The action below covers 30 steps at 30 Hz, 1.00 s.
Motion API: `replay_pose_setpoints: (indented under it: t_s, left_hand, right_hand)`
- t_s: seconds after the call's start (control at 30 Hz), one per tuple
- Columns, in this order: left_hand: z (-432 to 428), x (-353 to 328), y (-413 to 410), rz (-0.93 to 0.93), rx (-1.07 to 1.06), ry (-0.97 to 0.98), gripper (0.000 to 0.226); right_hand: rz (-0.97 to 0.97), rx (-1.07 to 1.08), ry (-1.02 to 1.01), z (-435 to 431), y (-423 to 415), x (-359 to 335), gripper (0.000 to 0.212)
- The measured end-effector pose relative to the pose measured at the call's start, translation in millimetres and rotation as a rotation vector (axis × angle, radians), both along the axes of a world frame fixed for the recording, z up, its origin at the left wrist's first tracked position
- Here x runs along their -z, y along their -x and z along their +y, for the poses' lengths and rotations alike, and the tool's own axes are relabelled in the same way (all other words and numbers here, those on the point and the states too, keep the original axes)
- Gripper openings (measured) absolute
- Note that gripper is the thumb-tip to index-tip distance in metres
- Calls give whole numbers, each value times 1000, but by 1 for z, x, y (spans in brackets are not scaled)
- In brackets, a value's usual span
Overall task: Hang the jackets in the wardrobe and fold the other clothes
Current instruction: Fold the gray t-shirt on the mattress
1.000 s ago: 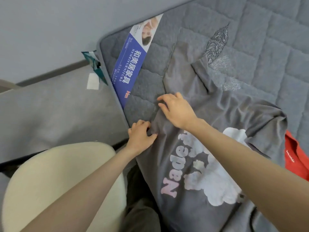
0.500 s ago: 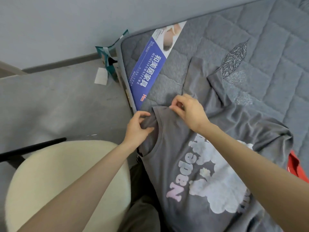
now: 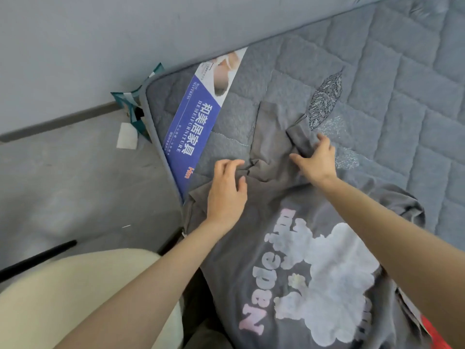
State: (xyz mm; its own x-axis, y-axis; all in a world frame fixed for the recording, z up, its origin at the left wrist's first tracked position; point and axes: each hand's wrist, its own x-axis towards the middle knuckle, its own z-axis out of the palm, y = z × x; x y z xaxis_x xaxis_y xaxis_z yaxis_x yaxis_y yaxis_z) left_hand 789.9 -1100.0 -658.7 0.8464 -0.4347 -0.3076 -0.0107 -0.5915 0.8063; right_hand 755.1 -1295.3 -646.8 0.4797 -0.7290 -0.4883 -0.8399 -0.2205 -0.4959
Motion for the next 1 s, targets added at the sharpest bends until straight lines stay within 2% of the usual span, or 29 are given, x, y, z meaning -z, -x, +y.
replay_pose_setpoints:
  t_s: [0.07, 0.17, 0.3, 0.33, 0.43, 0.53, 0.67, 0.7, 0.73, 0.8, 0.83, 0.9, 1.0]
  left_hand:
    - [-22, 8, -11, 130, -21, 32, 42]
    - [-52, 21, -30, 192, 20, -16, 53]
    - [-90, 29, -51, 298, -38, -105, 71]
    - [-99, 31, -55, 323, -57, -111, 68]
    - [-119, 29, -64, 307, 45, -138, 31]
    - [-121, 13, -65, 231, 64, -85, 4]
    - [-106, -20, -67, 118, 78, 134, 6]
    - [-99, -28, -66, 65, 120, 160, 8]
    - [-91, -34, -64, 29, 159, 182, 9]
    - [-71, -40, -55, 25, 232, 213, 10]
    - [-59, -39, -48, 21, 269, 210, 10]
    - [-34, -31, -35, -14, 330, 171, 9]
    - [-5, -8, -20, 20, 365, 60, 13]
  right_hand:
    - [20, 45, -41, -11, -2, 9, 61]
    - [-156, 179, -57, -19, -2, 13, 13]
    - [-417, 313, -186, -20, 5, 1, 14]
    - [-445, 314, -205, -21, 9, -6, 14]
    - [-475, 300, -187, -27, 25, -22, 17]
    - [-439, 309, -101, -35, 40, -36, 18]
    - [-482, 374, -303, -35, 46, -48, 12]
    - [-473, 353, -358, -33, 46, -49, 19]
    - [-455, 322, -398, -31, 46, -47, 35]
    - [-403, 265, -452, -26, 42, -42, 63]
    - [-366, 236, -452, -23, 38, -38, 70]
    - [-276, 191, -426, -19, 30, -25, 75]
    - [-252, 269, -442, -14, 16, -2, 72]
